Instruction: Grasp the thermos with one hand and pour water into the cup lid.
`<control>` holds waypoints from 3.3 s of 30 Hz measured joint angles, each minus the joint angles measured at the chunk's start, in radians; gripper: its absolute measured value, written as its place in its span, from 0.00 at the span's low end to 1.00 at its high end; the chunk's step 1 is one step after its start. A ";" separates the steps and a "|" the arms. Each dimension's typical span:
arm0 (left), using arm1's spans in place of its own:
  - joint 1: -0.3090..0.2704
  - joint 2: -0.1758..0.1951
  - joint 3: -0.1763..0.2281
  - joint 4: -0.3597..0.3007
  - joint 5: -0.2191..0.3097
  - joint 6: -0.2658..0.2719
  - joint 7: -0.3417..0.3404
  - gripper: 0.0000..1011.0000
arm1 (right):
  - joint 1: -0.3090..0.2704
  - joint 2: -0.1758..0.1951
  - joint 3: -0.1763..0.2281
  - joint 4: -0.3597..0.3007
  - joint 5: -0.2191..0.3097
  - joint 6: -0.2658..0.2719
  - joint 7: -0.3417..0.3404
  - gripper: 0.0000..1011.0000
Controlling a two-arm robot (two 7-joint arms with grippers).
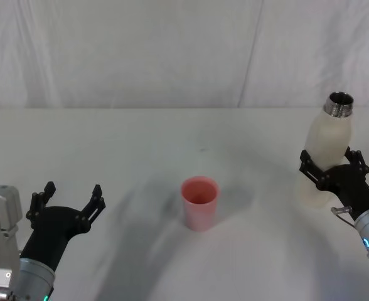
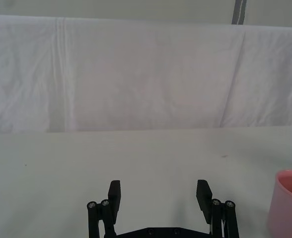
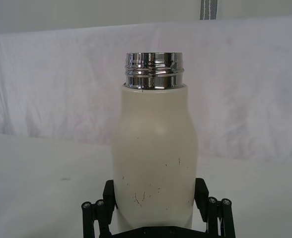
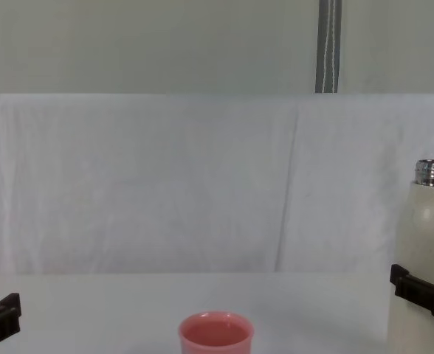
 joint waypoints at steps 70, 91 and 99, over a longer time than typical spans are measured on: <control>0.000 0.000 0.000 0.000 0.000 0.000 0.000 0.99 | -0.094 0.023 0.006 -0.134 -0.013 0.039 -0.019 0.99; 0.000 0.000 0.000 0.000 0.000 0.000 0.000 0.99 | -0.142 0.051 0.015 -0.187 -0.003 0.049 0.001 0.99; 0.000 0.000 0.000 0.000 0.000 0.000 0.000 0.99 | -0.175 0.061 0.014 -0.206 0.007 0.039 0.013 0.99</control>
